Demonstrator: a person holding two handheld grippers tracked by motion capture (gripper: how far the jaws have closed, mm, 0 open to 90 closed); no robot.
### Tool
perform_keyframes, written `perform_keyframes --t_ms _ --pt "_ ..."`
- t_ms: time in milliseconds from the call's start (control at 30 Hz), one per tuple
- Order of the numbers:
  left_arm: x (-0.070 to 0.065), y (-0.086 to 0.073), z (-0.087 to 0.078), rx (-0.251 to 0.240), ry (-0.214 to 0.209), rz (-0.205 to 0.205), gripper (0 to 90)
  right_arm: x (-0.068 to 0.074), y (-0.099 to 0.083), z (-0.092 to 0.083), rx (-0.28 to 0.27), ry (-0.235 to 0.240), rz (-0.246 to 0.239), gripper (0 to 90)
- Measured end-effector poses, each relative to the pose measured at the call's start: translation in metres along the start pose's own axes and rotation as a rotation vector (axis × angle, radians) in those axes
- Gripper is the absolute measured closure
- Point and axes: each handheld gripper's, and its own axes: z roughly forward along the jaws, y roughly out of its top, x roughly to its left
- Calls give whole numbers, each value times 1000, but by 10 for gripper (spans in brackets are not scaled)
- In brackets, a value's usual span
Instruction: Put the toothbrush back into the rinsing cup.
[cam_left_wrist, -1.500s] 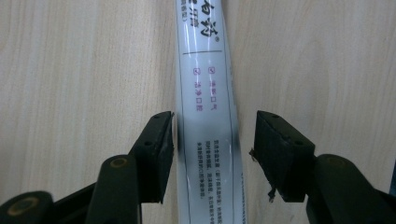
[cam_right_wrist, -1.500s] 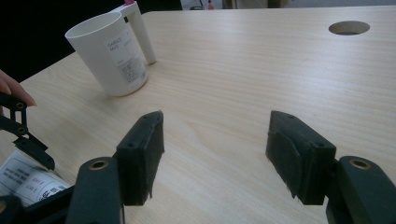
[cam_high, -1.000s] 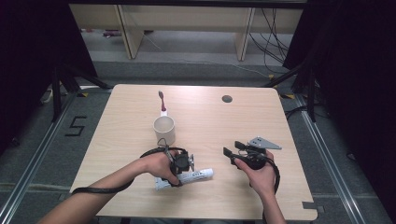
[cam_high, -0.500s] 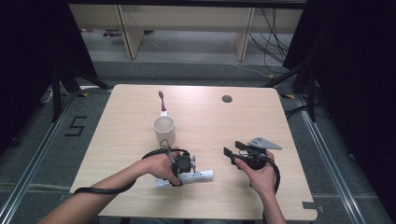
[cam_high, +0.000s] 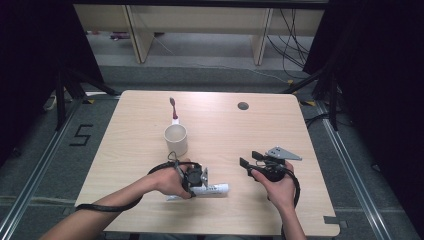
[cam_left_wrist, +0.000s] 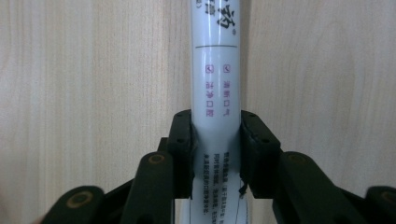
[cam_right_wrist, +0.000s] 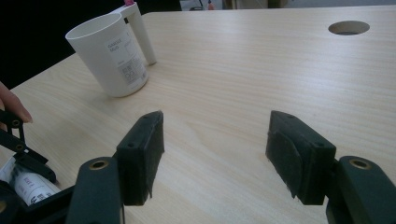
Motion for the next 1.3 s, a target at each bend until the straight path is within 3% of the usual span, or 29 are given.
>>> perform_keyframes --t_ms 67,267,367,433,467,500,533,567,633,667,700,767,800,833,1000,1067,1100,1133,1167,1200,1267,1300 --pt "1 -1 -2 6 -4 15 713 0 0 1 -6 4 1 374" --pt "5 -7 -3 -41 -18 3 743 -3 0 0 -12 5 -14 374" --pt "5 -11 -4 -75 -17 -13 752 -6 1 -3 -13 -26 -46 374" --pt "4 -13 -4 -101 -16 -23 759 -4 0 -2 -13 -8 4 374" --pt "3 -14 -5 -111 -19 -23 761 -4 0 -2 -11 -9 6 374" --pt "3 -14 -5 -129 -19 -24 763 -6 0 -1 -19 -8 -18 374" --pt "2 -15 -6 -157 -20 -40 765 -6 0 -1 -20 -1 -9 374" --pt "2 -15 -8 -162 -24 -31 766 -7 0 -3 -14 -8 -16 375" --pt "1 -17 -12 -233 -8 -59 767 -9 0 -3 -35 -18 -28 376" --pt "1 -17 -14 -254 -1 -65 767 -6 0 -5 -28 -5 25 377" --pt "1 -19 -17 -275 8 -64 768 -10 1 -5 -49 -23 -24 378" --pt "1 -21 -23 -331 22 -95 768 -10 2 -8 -56 -11 3 380" --pt "0 -23 -24 -371 30 -122 768 -10 2 -8 -66 -14 3 381" --pt "1 -25 -27 -390 48 -125 768 -12 2 -10 -68 -29 -8 381" --pt "3 -33 -35 -420 110 -147 768 -14 1 -11 -70 -35 0 382" --pt "2 -36 -36 -437 105 -172 768 -14 1 -11 -76 -34 2 383" --pt "3 -38 -37 -420 102 -158 769 -11 0 -12 -67 -23 42 383" --pt "2 -38 -36 -444 107 -180 768 -14 0 -11 -80 -26 19 383" --pt "3 -40 -38 -416 106 -160 769 -14 0 -11 -79 -24 16 383" --pt "2 -41 -38 -429 108 -174 769 -10 0 -13 -68 -28 52 383" --pt "3 -42 -38 -422 112 -170 769 -14 1 -13 -78 -32 3 383" --pt "3 -43 -39 -413 116 -160 769 -14 1 -13 -79 -33 4 383"
